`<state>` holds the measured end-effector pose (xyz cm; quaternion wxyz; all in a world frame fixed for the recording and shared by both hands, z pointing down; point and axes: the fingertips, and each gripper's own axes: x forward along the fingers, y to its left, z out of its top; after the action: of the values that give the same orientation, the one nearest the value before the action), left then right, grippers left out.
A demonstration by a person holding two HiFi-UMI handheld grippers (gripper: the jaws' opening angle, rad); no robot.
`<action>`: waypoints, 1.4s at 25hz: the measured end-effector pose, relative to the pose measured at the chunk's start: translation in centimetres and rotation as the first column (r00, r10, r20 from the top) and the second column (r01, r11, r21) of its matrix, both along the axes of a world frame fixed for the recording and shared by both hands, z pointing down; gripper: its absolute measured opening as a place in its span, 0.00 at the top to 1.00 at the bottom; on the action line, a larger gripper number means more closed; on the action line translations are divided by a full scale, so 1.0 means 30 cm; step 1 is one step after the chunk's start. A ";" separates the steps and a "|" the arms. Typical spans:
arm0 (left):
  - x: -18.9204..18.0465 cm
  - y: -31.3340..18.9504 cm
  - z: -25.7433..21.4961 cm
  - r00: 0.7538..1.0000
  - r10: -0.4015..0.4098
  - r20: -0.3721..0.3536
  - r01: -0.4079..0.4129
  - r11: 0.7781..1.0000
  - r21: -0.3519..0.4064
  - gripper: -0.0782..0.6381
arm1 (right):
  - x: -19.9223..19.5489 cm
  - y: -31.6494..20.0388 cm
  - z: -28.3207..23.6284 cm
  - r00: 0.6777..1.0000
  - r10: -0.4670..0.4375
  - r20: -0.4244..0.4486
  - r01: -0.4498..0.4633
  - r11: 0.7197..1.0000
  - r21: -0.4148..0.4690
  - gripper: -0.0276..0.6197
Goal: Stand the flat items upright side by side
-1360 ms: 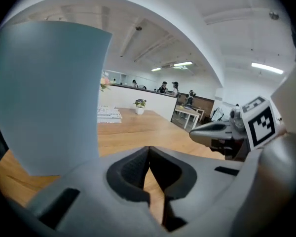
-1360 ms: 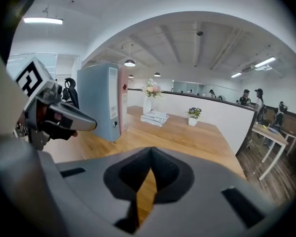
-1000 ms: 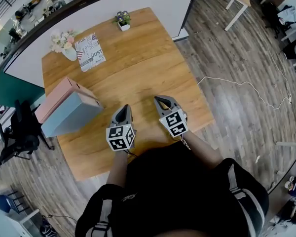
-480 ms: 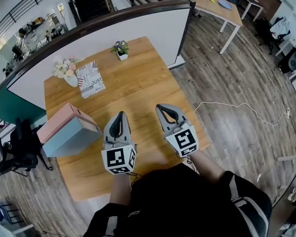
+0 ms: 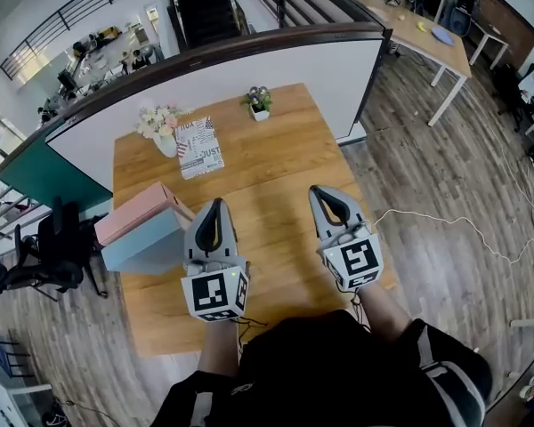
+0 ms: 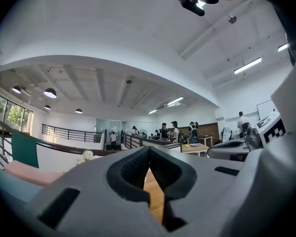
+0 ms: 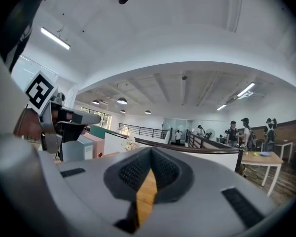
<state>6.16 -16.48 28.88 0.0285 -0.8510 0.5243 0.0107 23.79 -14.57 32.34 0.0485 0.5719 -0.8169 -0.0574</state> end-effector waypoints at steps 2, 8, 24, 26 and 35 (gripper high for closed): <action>-0.040 0.019 0.036 1.000 -0.020 -0.015 0.020 1.000 -0.020 0.88 | -0.028 0.012 0.013 1.000 -0.011 0.001 0.011 1.000 -0.005 0.95; -0.036 0.043 0.102 1.000 -0.012 -0.016 0.011 0.999 -0.053 0.88 | -0.065 0.017 0.028 1.000 -0.026 0.008 0.026 1.000 -0.014 0.95; -0.020 0.052 0.137 1.000 0.009 0.014 -0.008 0.997 -0.070 0.88 | -0.117 0.026 0.036 0.998 -0.061 -0.018 0.061 0.998 -0.013 0.95; -0.016 0.052 0.139 1.000 0.012 0.015 -0.011 0.997 -0.073 0.88 | -0.112 0.029 0.039 0.998 -0.057 -0.022 0.056 0.998 -0.019 0.95; -0.025 0.038 0.150 1.000 0.007 0.020 -0.006 0.996 -0.084 0.88 | -0.105 0.017 0.055 0.999 -0.053 -0.007 0.052 0.998 -0.039 0.95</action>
<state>5.41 -15.35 33.38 -0.0018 -0.8531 0.5213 -0.0197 20.65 -14.06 34.01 0.0613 0.5490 -0.8324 -0.0449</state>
